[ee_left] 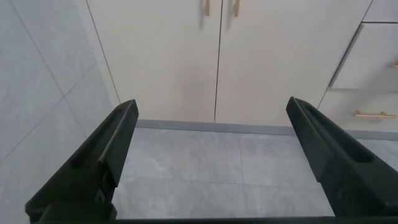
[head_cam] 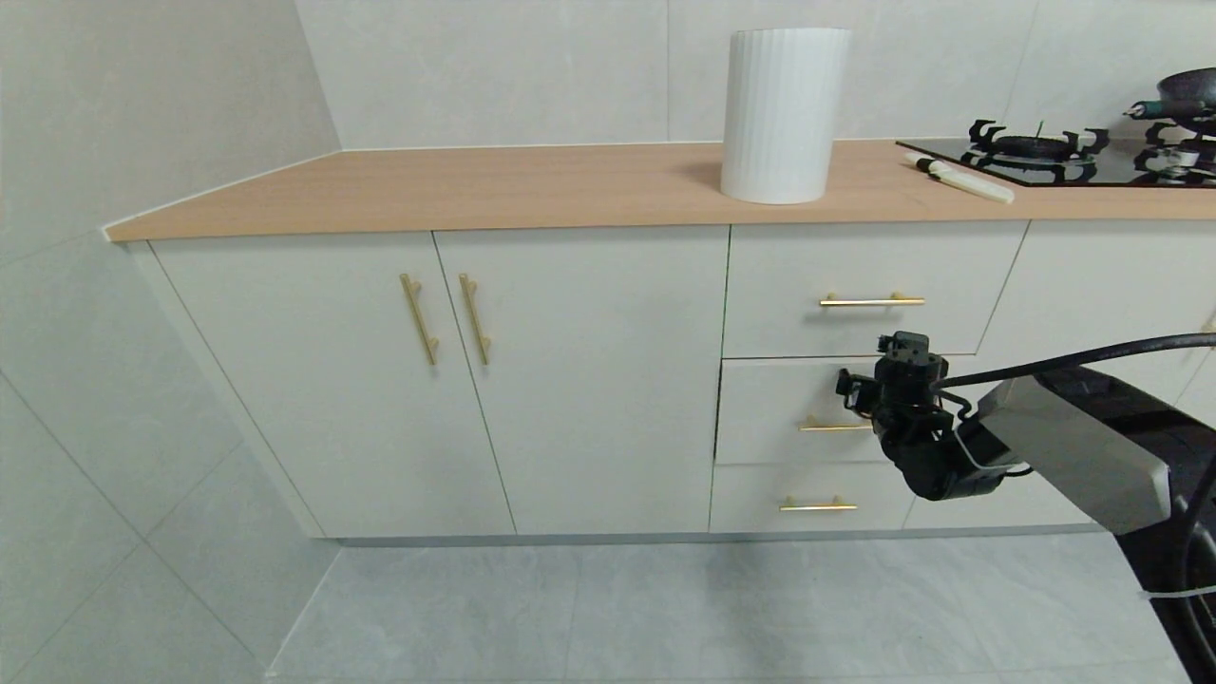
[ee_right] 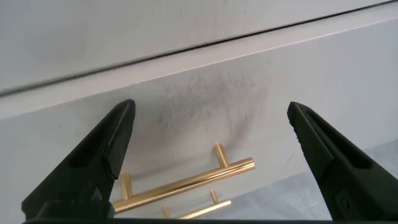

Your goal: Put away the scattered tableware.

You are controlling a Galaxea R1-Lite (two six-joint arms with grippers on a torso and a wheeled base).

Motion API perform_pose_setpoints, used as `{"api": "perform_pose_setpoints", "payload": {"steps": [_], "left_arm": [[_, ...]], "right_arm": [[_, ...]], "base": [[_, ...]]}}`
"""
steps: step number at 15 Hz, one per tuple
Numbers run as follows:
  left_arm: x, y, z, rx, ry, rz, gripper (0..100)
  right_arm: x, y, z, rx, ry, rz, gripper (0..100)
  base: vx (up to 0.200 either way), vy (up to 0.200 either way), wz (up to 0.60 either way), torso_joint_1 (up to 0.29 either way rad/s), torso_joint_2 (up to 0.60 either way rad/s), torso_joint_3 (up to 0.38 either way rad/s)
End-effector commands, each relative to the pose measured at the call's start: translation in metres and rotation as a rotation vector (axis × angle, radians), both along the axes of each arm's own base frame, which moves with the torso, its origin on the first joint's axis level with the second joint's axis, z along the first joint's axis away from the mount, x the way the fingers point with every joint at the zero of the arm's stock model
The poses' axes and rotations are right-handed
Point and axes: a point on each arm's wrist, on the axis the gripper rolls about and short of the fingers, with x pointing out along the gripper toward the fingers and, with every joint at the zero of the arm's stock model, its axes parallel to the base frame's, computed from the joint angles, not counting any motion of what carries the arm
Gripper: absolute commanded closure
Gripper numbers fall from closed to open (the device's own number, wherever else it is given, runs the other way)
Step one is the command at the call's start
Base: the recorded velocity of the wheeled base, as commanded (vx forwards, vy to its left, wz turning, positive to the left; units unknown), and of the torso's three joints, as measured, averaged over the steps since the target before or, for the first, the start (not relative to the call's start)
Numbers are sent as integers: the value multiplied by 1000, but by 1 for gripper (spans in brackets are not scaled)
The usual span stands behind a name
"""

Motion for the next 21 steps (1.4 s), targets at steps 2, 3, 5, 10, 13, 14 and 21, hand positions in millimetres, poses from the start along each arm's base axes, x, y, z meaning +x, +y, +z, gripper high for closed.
{"api": "perform_pose_setpoints", "payload": {"steps": [2,3,5,10,13,14,21], "left_arm": [[0,0,0,0,-1,1,0],[0,0,0,0,-1,1,0],[0,0,0,0,-1,1,0],[0,0,0,0,1,1,0],[0,0,0,0,-1,1,0],[0,0,0,0,-1,1,0],[0,0,0,0,-1,1,0]], "right_arm": [[5,-2,2,7,-24,-16,0],[7,-3,2,6,-30,-31,0],[11,-8,0,6,-36,-46,0],[9,-12,2,5,-33,-57,0],[-38,-14,58,31,-28,-58,0],[-64,-12,85,60,-51,-53,0],[-294,-53,212,-43,-289,-97,0]], "base": [[0,0,0,0,0,0],[0,0,0,0,0,0],[0,0,0,0,0,0],[0,0,0,0,0,0],[0,0,0,0,0,0],[0,0,0,0,0,0],[0,0,0,0,0,0]]}}
